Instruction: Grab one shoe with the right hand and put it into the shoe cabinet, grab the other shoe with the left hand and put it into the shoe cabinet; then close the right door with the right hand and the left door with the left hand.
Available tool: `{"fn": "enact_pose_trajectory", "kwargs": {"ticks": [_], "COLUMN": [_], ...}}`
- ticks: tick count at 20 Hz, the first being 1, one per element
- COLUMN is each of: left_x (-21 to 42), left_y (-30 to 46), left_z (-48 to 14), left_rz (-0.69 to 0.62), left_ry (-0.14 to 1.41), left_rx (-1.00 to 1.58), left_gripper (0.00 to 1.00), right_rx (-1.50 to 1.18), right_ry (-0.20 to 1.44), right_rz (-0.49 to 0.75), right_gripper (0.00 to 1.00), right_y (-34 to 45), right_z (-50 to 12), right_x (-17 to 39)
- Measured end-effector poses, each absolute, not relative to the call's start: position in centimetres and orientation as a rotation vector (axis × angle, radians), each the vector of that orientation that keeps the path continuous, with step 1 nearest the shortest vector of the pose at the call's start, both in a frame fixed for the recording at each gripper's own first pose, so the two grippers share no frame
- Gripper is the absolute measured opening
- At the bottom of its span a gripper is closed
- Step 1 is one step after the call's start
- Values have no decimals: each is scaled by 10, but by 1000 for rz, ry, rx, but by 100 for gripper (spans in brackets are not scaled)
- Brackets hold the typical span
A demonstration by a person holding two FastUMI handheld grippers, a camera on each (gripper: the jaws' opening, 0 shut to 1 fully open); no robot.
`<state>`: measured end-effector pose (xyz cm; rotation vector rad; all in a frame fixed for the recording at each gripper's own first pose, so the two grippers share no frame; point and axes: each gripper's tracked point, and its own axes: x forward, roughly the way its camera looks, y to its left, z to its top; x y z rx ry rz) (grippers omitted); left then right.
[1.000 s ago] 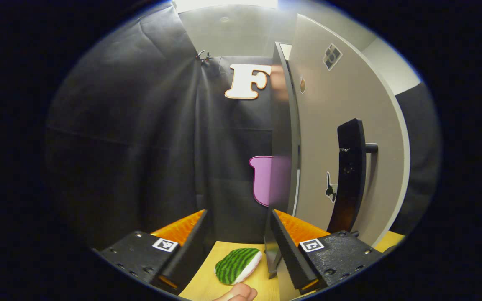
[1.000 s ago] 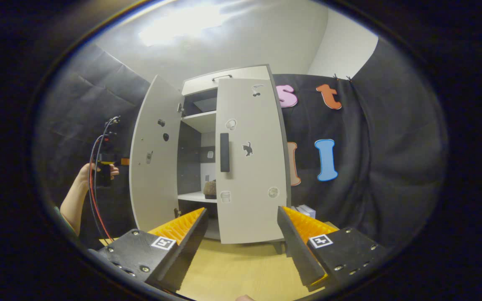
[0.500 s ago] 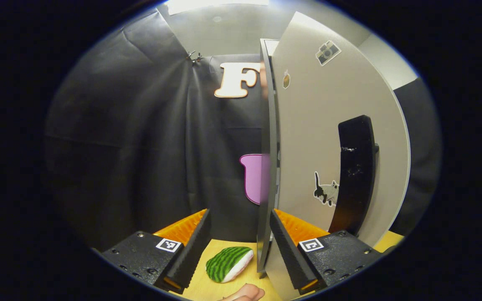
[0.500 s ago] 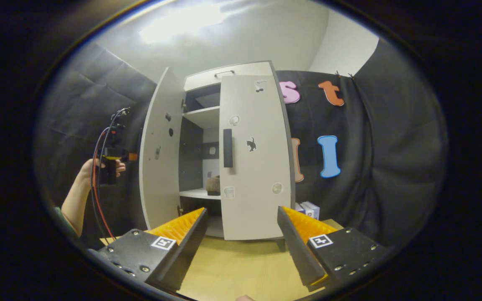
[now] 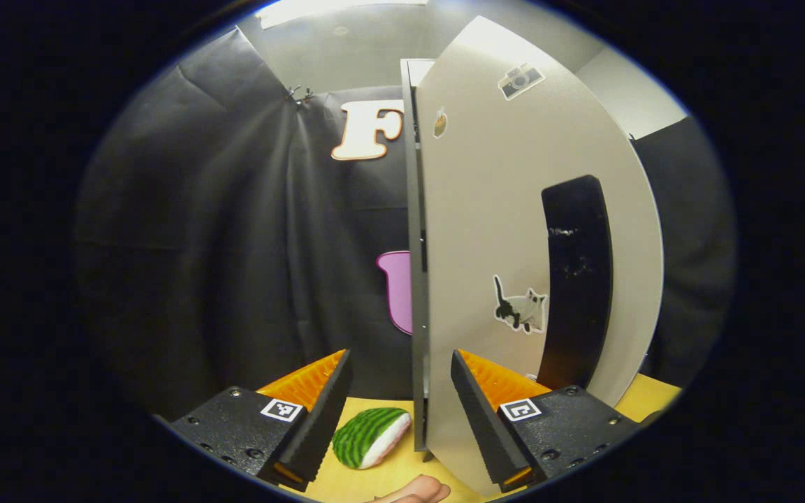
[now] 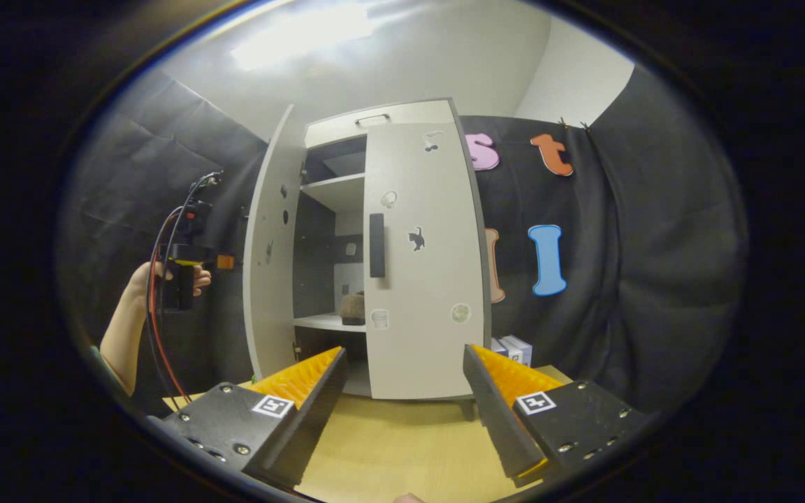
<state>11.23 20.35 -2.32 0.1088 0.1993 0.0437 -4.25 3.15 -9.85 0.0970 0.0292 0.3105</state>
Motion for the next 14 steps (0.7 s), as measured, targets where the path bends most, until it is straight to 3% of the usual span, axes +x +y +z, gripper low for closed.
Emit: {"fn": "enact_pose_trajectory", "kwargs": {"ticks": [7,14], "left_x": [113,98], "left_y": [183,160], "left_z": [-29,-31], "left_rz": [-2,-110], "left_ry": [209,216], "left_rx": [83,54], "left_gripper": [86,92], "right_rx": [99,95], "right_ry": [39,38], "right_rz": [276,243], "right_gripper": [99,97], "right_y": [23,12], "right_z": [-105,-108], "right_x": [-42,-42]}}
